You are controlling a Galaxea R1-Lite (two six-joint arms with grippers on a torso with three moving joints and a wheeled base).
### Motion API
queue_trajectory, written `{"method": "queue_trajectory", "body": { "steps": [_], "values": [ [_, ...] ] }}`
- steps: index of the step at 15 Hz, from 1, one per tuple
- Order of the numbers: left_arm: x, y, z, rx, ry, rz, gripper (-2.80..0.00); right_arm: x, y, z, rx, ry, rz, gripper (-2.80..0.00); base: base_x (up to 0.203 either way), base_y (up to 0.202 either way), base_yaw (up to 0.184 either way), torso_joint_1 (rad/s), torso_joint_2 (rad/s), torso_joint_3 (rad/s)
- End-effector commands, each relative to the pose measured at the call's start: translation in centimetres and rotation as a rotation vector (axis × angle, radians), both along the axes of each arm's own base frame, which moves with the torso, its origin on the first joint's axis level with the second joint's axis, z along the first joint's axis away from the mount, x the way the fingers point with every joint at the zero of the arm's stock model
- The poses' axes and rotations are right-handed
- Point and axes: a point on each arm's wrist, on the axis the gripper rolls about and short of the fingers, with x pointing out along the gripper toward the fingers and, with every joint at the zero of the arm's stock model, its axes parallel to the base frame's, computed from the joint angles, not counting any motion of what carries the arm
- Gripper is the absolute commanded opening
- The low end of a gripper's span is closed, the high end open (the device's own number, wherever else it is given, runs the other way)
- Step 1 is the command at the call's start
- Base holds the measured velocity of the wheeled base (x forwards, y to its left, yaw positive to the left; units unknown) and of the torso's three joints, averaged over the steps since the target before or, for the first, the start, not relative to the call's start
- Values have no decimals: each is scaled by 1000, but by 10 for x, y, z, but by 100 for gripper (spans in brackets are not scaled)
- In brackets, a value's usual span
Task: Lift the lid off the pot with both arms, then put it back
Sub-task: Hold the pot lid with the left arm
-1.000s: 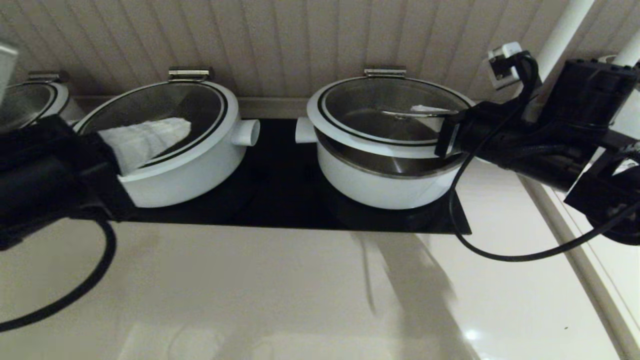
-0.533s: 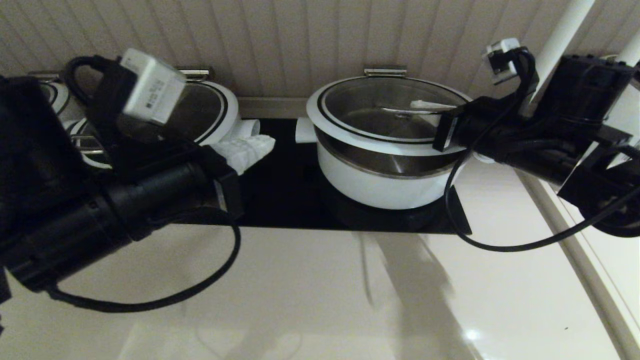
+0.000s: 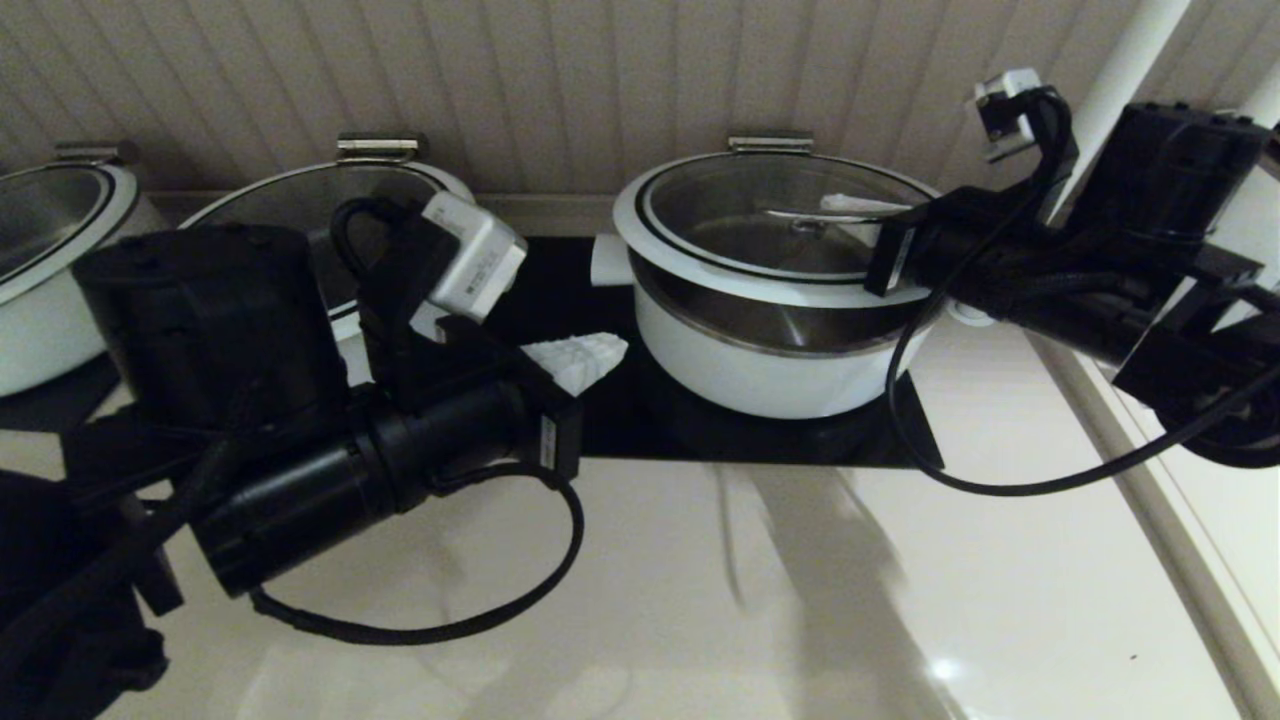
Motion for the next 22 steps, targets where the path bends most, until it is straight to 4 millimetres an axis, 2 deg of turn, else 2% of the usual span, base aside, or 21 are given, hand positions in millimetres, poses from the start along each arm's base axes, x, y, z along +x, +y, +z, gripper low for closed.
{"method": "queue_trajectory", "body": {
  "steps": [1,8,12,22],
  "values": [
    [7,-8,-8,7,7,-4,-280,-1,0,2,4,-8,3,-280,0,0,0,0,0,0],
    [34,-41,-17,-35,-42,38,-280,-1,0,2,5,-7,3,-280,0,0,0,0,0,0],
    [35,-52,-21,-28,-34,18,-280,-1,0,2,5,-7,3,-280,0,0,0,0,0,0],
    [63,-73,-16,-58,-70,75,-280,-8,-3,8,12,-25,3,-280,0,0,0,0,0,0]
  ]
}}
